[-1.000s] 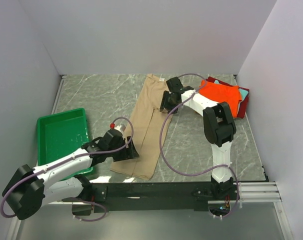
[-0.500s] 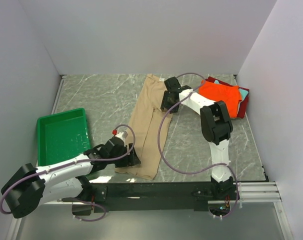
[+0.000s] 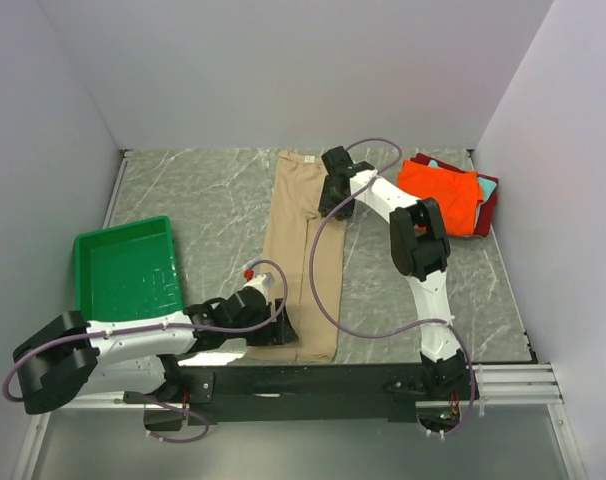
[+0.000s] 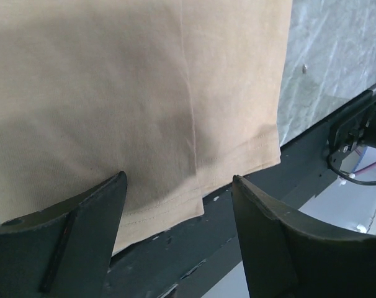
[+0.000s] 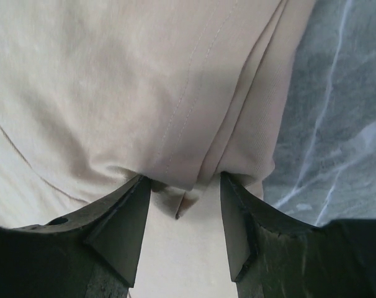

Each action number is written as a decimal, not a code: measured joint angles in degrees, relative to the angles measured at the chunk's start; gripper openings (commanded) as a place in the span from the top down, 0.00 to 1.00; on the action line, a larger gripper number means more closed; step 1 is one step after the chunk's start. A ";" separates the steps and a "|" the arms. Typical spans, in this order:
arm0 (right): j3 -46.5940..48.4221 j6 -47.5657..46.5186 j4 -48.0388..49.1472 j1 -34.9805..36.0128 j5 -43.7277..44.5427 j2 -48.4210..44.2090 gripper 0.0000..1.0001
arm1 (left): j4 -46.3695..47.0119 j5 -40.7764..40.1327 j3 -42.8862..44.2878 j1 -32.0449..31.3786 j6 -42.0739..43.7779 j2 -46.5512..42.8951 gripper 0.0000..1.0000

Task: Fold and stack the t-shirts
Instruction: Fold the tshirt

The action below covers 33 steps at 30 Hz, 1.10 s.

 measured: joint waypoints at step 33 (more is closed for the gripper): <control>-54.07 12.74 4.20 26.01 5.60 -46.53 0.43 | -25.90 -14.88 4.72 -4.26 -1.64 -16.33 0.27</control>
